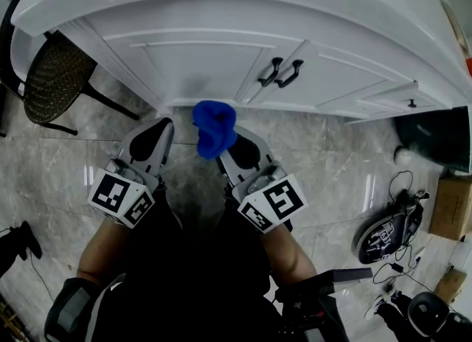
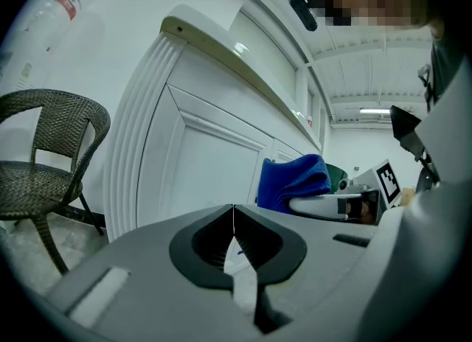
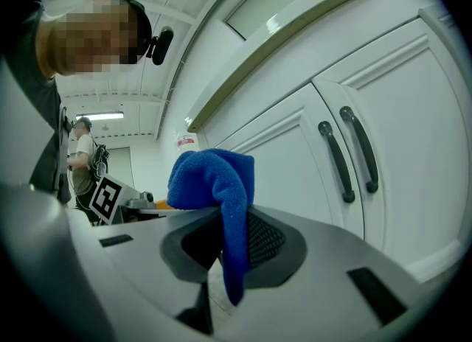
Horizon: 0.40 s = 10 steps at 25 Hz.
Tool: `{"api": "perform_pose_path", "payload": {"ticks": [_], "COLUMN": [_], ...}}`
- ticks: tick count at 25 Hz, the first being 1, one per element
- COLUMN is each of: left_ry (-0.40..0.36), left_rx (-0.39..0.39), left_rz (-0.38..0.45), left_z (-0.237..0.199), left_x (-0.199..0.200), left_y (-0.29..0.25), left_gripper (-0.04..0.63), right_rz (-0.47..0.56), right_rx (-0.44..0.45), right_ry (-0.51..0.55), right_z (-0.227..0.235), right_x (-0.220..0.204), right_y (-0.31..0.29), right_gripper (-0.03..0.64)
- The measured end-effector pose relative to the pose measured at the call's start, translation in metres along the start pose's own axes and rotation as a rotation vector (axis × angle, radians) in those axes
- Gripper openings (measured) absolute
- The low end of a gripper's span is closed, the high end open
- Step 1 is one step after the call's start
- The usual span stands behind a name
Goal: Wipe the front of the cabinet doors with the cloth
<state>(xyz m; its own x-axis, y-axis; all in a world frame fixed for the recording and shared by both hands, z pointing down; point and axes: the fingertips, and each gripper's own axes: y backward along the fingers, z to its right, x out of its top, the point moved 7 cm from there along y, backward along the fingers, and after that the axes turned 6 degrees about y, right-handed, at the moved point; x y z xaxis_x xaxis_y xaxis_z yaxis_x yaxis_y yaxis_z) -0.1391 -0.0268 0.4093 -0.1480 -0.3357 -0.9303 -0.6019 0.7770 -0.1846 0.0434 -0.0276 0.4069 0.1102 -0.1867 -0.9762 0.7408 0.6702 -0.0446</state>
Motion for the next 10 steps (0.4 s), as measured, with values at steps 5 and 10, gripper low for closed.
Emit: {"api": "perform_pose_path", "payload": {"ticks": [5, 10], "left_ry": [0.002, 0.007], "left_rx": [0.000, 0.000], "left_rz": [0.000, 0.003], "left_z": [0.0004, -0.0012], "left_x": [0.0000, -0.0007], "left_y": [-0.0002, -0.0007], "left_gripper": [0.003, 0.003], "right_rz": [0.003, 0.007], "right_rx": [0.002, 0.005], "right_ry": [-0.001, 0.002], "right_z": [0.0001, 0.0002], "right_x": [0.0002, 0.0001], "right_y": [0.0011, 0.0008], "right_gripper": [0.052, 0.052]}}
